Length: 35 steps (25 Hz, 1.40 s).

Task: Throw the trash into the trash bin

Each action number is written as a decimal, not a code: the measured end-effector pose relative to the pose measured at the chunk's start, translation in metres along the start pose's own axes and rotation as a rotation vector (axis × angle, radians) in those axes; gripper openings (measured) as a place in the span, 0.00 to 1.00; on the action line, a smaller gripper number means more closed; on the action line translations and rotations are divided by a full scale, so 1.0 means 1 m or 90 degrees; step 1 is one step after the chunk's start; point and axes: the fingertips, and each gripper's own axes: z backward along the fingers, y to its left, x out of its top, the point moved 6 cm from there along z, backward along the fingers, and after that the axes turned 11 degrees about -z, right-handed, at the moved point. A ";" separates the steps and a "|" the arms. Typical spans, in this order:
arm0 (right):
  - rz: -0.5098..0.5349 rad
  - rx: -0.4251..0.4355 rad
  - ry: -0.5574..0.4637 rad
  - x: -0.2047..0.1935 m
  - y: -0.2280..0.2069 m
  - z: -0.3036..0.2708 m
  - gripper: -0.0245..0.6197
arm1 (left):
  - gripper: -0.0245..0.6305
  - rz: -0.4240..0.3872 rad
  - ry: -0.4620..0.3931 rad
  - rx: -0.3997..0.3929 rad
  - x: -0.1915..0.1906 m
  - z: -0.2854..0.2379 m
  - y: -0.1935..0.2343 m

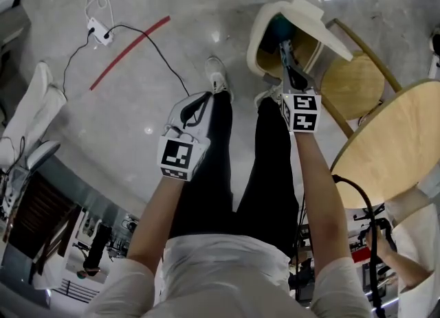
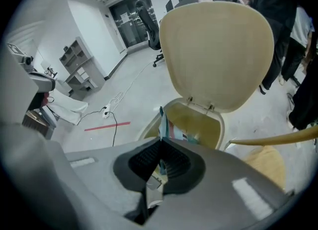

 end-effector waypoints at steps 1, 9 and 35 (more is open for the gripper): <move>-0.005 -0.001 0.001 -0.001 -0.001 -0.003 0.04 | 0.04 0.003 0.002 -0.002 -0.001 -0.002 0.000; -0.034 -0.013 0.004 -0.007 -0.013 -0.016 0.05 | 0.04 0.006 0.012 -0.015 -0.008 -0.014 -0.001; -0.026 -0.026 -0.012 0.012 0.001 0.029 0.17 | 0.04 0.001 -0.005 -0.015 0.011 0.005 -0.008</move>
